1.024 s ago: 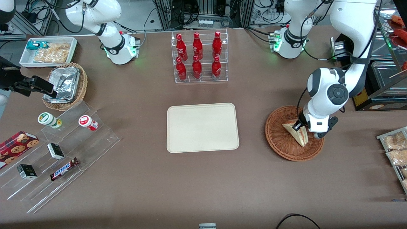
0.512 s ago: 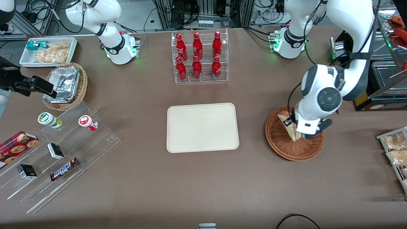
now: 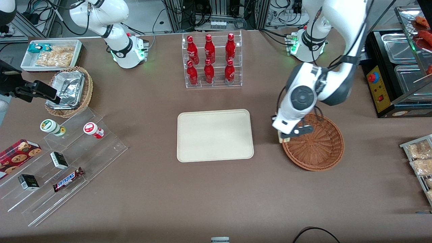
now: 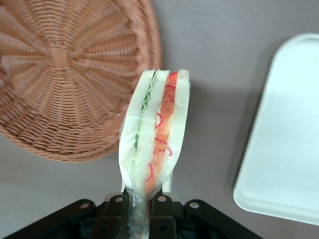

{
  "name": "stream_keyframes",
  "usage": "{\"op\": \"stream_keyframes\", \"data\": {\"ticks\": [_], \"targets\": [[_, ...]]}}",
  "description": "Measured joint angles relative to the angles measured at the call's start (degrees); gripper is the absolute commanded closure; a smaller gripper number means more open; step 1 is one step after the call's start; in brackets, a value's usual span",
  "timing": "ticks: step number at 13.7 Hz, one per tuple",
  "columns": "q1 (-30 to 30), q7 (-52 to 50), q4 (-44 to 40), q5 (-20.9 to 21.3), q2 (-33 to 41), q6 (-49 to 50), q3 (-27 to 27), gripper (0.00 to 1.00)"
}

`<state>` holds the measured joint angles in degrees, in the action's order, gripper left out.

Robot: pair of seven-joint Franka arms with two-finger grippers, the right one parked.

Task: Place sandwich from basket to tray
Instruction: 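Lift the sandwich and carry it over the cream tray, then lower the sandwich onto the tray and open the left gripper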

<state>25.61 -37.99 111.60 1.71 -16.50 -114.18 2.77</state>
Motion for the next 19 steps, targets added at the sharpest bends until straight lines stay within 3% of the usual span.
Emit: {"op": "stream_keyframes", "data": {"ticks": [5,10,13,19], "targets": [[6.54,-4.35,-7.74,-1.83,-5.64,-0.03,0.06,0.89],[12.36,-8.10,-16.92,-7.59,-14.05,-0.25,0.10,0.89],[15.12,-12.14,-21.89,-7.67,-18.17,-0.27,0.13,0.89],[16.95,-14.93,-23.20,-7.72,-19.58,-4.74,0.13,0.89]]}}
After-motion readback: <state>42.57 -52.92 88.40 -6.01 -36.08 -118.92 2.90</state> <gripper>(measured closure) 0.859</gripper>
